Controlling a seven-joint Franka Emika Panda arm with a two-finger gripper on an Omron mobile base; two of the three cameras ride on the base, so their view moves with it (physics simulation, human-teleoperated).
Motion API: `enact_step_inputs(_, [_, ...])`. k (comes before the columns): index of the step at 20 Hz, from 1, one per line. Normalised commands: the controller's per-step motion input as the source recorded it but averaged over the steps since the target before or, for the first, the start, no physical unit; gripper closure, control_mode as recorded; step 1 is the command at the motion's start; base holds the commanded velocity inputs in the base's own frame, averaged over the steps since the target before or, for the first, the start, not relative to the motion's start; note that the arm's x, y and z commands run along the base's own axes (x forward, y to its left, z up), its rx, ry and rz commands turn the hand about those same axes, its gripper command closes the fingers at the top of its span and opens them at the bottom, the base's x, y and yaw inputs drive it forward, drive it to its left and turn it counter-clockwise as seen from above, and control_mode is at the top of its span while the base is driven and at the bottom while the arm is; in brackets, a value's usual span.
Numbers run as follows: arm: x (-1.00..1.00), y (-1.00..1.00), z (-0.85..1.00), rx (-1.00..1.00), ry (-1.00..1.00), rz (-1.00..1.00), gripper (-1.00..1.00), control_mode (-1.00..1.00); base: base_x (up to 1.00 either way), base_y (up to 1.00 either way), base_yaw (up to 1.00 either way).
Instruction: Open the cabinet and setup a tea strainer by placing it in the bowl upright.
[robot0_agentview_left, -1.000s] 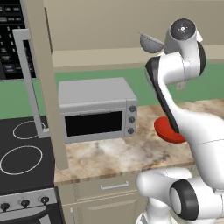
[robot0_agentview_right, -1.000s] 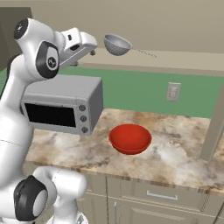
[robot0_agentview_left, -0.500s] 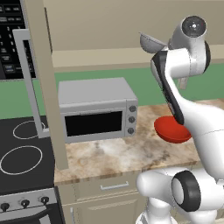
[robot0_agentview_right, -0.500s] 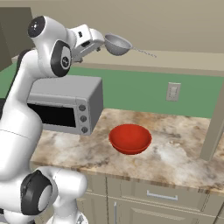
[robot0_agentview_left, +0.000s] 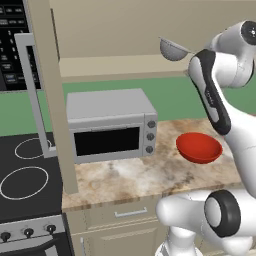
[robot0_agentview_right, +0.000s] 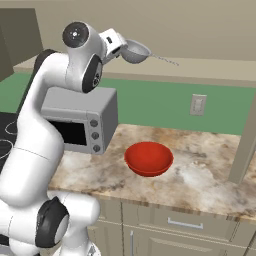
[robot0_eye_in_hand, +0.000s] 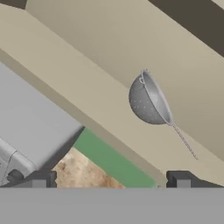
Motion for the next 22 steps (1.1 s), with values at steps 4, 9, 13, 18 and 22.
enact_step_inputs(4, [0.26,-0.01,0.03,0.01,0.02,0.09,-1.0,-1.0,0.0,0.0,0.0])
enact_step_inputs(9, [0.27,-0.23,0.0,0.08,-0.01,0.1,-1.0,-1.0,0.0,0.0,0.0])
enact_step_inputs(13, [0.26,-0.06,0.0,0.11,-0.09,0.23,-1.0,-1.0,0.0,0.0,0.0])
enact_step_inputs(18, [0.21,-0.01,0.0,0.06,-0.13,0.22,-1.0,-1.0,0.0,0.0,0.0])
enact_step_inputs(22, [0.31,-0.03,0.0,0.0,-0.11,0.19,-1.0,-1.0,0.0,0.0,0.0])
